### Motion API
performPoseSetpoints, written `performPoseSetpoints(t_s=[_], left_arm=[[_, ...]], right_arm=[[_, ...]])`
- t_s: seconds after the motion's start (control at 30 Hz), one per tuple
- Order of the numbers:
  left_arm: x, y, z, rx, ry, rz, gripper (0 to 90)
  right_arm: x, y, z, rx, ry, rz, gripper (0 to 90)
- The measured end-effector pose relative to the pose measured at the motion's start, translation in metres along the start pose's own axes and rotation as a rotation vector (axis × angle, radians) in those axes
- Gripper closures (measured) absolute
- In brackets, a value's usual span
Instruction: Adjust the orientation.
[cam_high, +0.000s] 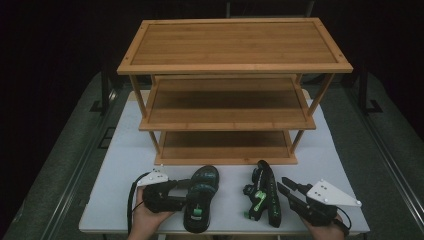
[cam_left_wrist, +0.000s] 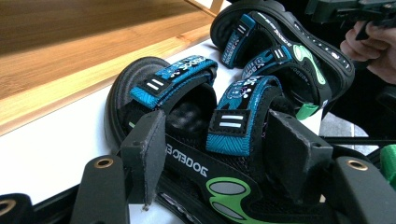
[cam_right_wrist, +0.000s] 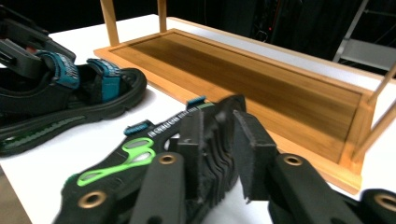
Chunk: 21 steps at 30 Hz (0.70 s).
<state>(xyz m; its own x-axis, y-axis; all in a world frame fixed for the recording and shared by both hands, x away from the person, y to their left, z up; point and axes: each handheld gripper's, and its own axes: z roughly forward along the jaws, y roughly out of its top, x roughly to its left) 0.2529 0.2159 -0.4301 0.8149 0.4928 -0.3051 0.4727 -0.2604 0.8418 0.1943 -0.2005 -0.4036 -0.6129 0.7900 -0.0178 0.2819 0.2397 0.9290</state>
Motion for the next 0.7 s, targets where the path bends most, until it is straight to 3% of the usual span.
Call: performPoseSetpoints(t_s=[0.17, 0.37, 0.43, 0.7], left_arm=[[0.0, 0.0, 0.0, 0.0, 0.0, 0.004, 37.9], [0.0, 0.0, 0.001, -0.001, -0.005, 0.007, 36.8], [0.0, 0.0, 0.001, -0.002, -0.007, 0.005, 36.8], [0.0, -0.001, 0.001, -0.006, -0.007, 0.005, 36.6]], right_arm=[[0.011, 0.004, 0.003, 0.003, 0.031, -0.023, 83.8], [0.02, 0.004, 0.015, 0.06, 0.056, -0.066, 85.9], [0.022, 0.002, 0.019, 0.084, 0.051, -0.084, 86.9], [0.019, 0.001, 0.015, 0.08, 0.028, -0.08, 89.5]])
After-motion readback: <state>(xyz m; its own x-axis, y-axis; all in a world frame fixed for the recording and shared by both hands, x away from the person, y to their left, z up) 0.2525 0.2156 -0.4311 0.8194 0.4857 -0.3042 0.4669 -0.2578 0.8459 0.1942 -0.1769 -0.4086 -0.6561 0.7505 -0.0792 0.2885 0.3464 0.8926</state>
